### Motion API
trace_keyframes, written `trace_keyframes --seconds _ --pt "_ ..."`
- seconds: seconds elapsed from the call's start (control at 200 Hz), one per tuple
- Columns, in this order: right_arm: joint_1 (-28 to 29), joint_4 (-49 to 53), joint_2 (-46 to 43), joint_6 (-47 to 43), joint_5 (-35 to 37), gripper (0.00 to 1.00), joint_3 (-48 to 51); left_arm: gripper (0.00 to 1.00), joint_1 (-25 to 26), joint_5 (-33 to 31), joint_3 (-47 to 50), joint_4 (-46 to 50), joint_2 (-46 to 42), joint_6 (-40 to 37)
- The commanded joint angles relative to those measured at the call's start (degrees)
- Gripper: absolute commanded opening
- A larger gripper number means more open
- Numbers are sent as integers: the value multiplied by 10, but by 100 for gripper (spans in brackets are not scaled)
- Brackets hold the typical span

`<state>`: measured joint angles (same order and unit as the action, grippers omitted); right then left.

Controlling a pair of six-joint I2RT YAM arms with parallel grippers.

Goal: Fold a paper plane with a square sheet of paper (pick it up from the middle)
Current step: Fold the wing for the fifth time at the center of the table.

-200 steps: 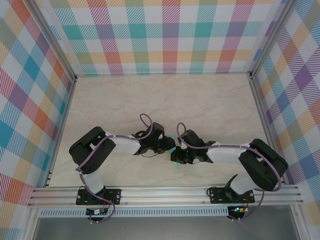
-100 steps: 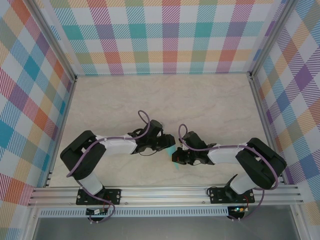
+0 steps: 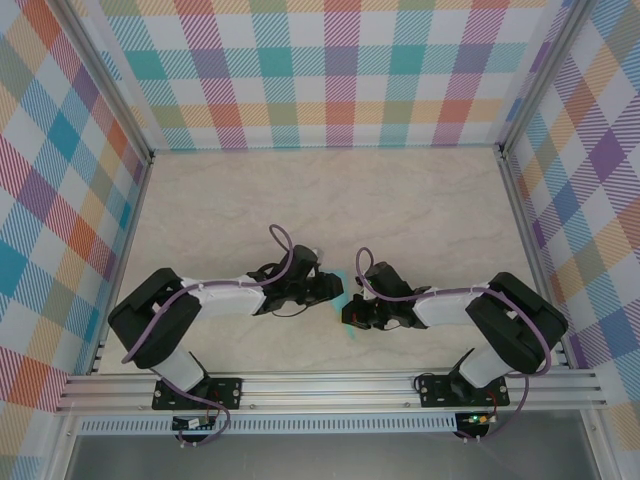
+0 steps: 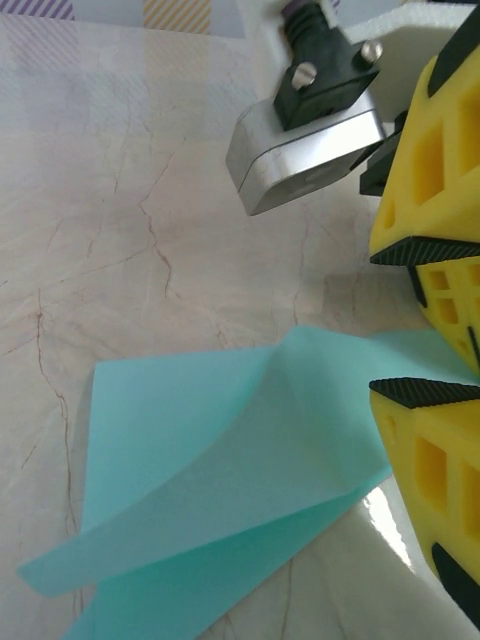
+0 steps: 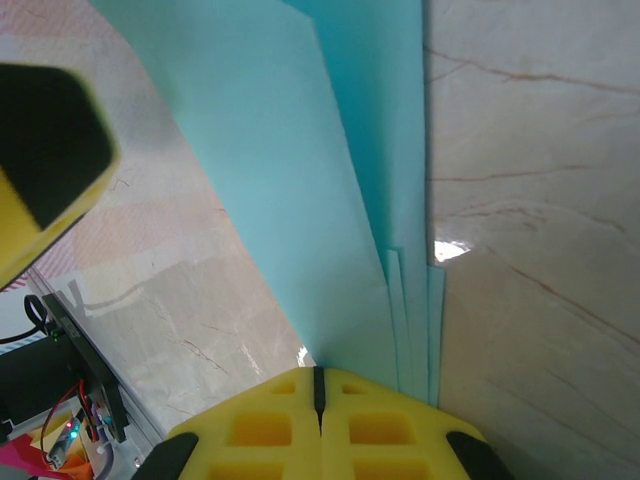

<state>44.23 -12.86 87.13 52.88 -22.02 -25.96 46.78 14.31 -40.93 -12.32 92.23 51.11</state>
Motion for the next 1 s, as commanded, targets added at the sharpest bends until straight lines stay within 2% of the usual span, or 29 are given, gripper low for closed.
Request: trace_keyframes --seconds 0.0,0.345,0.775,0.995 --pt "4 82 34 1 19 4 24 37 -1 -4 -2 -49 21 -11" --pt "4 106 31 -9 12 0 30 36 -12 -28 -19 -44 93 -22" --pt "4 130 33 -23 8 0 48 36 -67 -12 -49 5 93 -66" --pt "4 138 29 -29 5 0 47 36 -91 -12 -89 61 109 -94"
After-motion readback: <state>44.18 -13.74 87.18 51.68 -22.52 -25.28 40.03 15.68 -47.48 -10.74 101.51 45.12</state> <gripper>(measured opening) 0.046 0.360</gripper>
